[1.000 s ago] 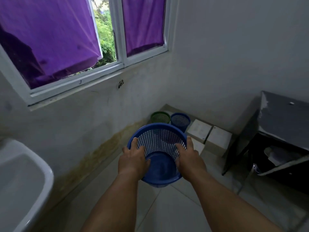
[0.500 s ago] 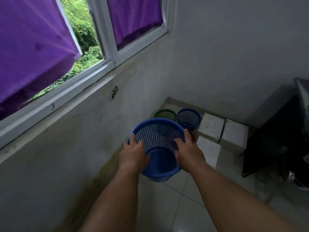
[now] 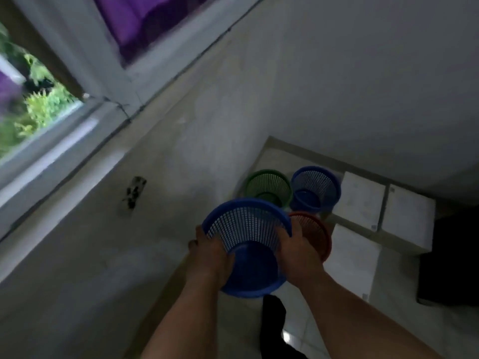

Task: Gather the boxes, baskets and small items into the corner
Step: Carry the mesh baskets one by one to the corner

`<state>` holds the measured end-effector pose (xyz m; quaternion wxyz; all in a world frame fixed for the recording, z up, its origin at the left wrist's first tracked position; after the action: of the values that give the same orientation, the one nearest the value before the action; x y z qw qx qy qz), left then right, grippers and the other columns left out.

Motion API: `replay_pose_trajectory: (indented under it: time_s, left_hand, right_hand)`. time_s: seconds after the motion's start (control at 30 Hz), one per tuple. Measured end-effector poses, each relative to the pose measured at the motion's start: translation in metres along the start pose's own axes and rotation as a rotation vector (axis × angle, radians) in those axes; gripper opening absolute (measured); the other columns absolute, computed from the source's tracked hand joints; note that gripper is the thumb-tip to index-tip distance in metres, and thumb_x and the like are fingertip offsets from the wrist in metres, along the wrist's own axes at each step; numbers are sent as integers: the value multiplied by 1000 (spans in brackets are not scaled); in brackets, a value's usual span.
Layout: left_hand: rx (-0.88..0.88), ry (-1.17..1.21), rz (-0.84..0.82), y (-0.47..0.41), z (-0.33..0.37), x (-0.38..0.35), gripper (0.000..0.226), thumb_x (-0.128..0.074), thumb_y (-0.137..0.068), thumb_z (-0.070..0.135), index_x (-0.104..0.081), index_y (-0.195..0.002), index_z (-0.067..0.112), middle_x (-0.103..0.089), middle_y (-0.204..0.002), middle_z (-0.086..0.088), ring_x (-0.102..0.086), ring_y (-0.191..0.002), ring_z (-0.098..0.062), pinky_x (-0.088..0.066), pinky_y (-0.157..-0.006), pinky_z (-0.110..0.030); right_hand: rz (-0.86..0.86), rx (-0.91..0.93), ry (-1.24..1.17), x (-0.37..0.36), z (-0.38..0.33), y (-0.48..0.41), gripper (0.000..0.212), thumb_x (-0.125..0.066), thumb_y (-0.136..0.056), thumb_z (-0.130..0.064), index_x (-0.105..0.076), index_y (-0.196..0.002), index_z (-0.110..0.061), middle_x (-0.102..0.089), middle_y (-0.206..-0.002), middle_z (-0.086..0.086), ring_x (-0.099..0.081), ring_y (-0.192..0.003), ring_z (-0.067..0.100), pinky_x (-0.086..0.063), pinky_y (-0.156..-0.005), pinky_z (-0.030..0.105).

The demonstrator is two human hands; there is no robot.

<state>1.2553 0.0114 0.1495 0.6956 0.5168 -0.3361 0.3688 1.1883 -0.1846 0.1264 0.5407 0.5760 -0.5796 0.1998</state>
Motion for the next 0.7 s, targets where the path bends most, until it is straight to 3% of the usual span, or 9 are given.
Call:
replay_pose_trajectory:
  time_s: [0.17,0.23,0.43,0.6,0.7]
  left_hand:
    - [150,147,-108,-87,-5,-50,69,-47,-93,56,-22,-151,28,6,-162,-1,-18,-140,-35,-43,-102,-48]
    - [184,198,-119,-122,-9,-75,66,-49,-91,55,-30,-148,28,-4,-161,1,-25,-136,-34,-45,-99,-50]
    - [232,309,-178,-189,-35,-154,67,-59,-86,55,-41,-144,28,-22,-153,1,-38,-130,-29,-45,-102,-47]
    - [493,676,-181,-217,-55,-195,69,-72,-79,48,-51,-138,20,-50,-137,-2,-57,-112,-23,-54,-94,-43]
    - [561,763,-144,-226,-60,-203,64,-75,-78,42,-54,-134,18,-56,-127,1,-60,-104,-20,-55,-92,-40]
  right_hand:
    - [-48,-71,-43,-40,21,-80,52,-51,-95,-18,-40,-145,-19,-16,-159,19,-60,-108,39,-54,-83,42]
    - [-83,-128,-49,-57,29,-105,52,-53,-95,-24,-40,-145,-21,-16,-159,16,-55,-118,37,-50,-88,41]
    - [-160,-257,-169,-120,52,-156,53,-57,-93,-32,-42,-143,-22,-15,-158,8,-53,-119,39,-45,-92,45]
    - [-224,-310,-233,-164,64,-182,55,-60,-90,-42,-45,-140,-23,-26,-153,6,-50,-123,37,-44,-97,45]
    - [-250,-315,-281,-178,67,-195,58,-59,-89,-45,-44,-141,-26,-26,-154,5,-47,-127,35,-43,-101,46]
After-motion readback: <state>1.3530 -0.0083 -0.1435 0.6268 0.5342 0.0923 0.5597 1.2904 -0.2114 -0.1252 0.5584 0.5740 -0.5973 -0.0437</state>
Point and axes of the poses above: each hand's wrist, its own y-axis away from the middle knuckle, its own x-axis out of the back of the hand, z = x × y, the point moved 4 cm from there along -y, towards the middle knuckle
